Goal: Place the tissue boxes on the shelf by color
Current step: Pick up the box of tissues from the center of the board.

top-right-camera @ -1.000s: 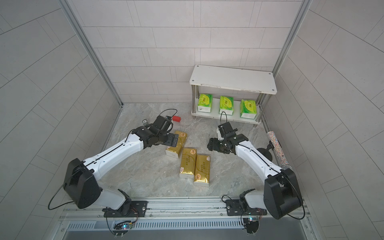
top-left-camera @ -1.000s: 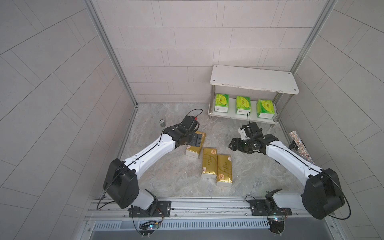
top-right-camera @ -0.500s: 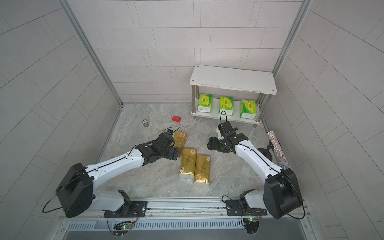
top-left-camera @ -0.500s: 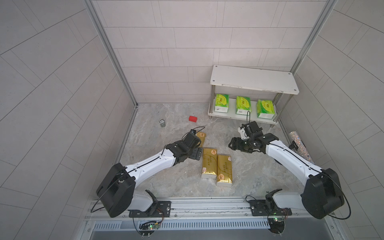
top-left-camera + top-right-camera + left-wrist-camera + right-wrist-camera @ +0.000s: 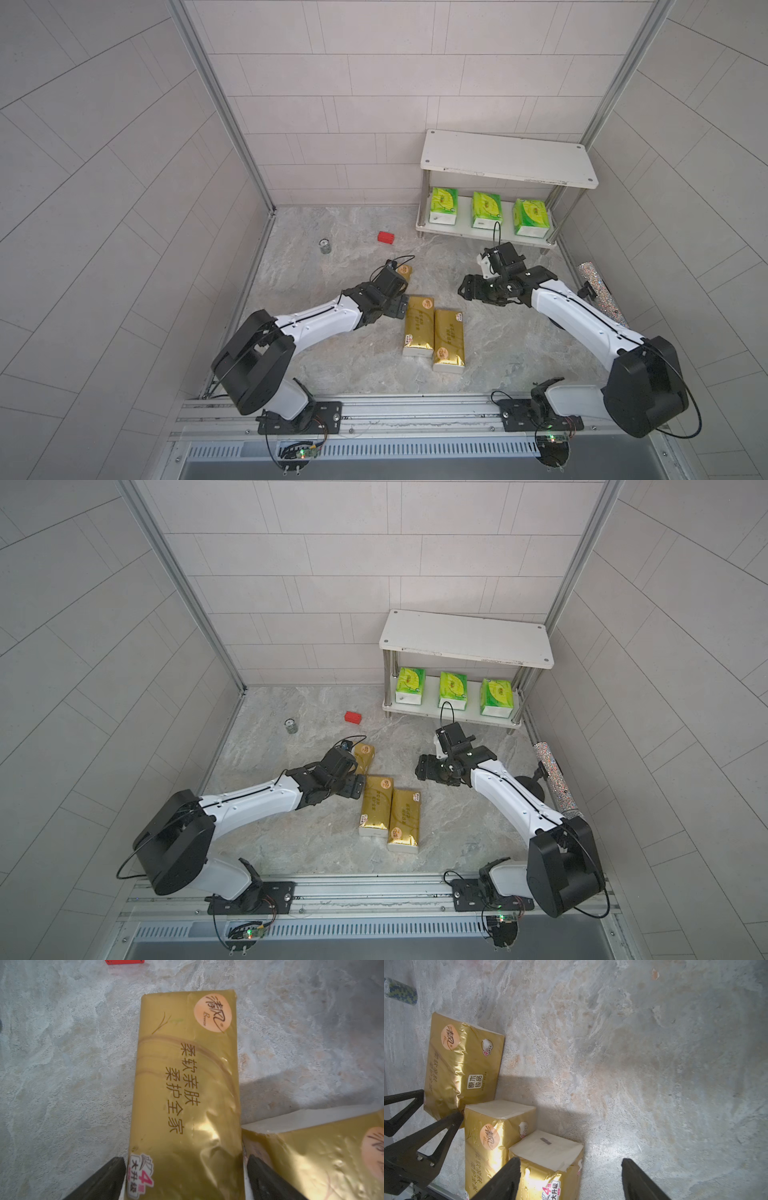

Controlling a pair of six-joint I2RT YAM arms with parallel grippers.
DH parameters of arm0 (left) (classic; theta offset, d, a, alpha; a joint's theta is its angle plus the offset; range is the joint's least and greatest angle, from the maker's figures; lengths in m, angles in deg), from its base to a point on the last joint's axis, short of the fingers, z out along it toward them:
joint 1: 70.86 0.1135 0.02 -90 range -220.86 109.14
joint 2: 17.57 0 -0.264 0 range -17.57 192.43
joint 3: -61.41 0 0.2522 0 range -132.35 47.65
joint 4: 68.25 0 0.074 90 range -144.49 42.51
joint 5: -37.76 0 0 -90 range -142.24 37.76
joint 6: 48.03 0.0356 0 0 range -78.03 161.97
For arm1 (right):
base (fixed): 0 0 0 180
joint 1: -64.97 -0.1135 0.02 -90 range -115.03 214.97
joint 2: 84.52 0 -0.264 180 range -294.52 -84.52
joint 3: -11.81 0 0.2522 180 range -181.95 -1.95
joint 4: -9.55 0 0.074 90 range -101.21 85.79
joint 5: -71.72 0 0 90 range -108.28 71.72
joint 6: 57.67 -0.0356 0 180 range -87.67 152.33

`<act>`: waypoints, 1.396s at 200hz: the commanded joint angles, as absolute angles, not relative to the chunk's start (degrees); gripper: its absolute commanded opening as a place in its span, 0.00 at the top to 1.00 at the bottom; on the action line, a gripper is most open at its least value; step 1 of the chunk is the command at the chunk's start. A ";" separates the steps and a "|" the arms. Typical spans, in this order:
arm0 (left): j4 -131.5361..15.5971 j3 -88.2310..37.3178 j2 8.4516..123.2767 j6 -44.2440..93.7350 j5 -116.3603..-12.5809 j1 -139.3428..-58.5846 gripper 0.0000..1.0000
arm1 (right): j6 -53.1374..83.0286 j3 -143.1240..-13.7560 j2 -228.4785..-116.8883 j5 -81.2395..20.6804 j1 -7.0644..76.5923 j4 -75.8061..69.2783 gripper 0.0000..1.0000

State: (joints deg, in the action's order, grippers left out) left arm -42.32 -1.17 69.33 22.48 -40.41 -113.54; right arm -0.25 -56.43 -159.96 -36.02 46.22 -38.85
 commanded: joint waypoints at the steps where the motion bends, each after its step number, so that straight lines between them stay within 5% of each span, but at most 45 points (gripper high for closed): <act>1: -44.31 -0.87 70.77 23.40 -38.70 -113.87 0.00 | 0.87 -58.11 -159.85 -34.65 46.13 -40.87 0.20; 155: -57.80 6.86 74.54 22.30 -39.79 -113.85 0.00 | 1.48 -58.31 -161.39 -34.53 46.11 -41.36 0.19; 279: -50.56 1.29 69.06 26.12 -39.90 -113.85 0.27 | 2.14 -57.02 -159.46 -33.92 46.47 -42.10 0.19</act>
State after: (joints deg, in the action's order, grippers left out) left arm -54.02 5.10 72.63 24.82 -40.82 -113.56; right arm 1.28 -57.50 -161.01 -35.36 46.22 -40.79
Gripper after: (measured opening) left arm 0.740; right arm 0.810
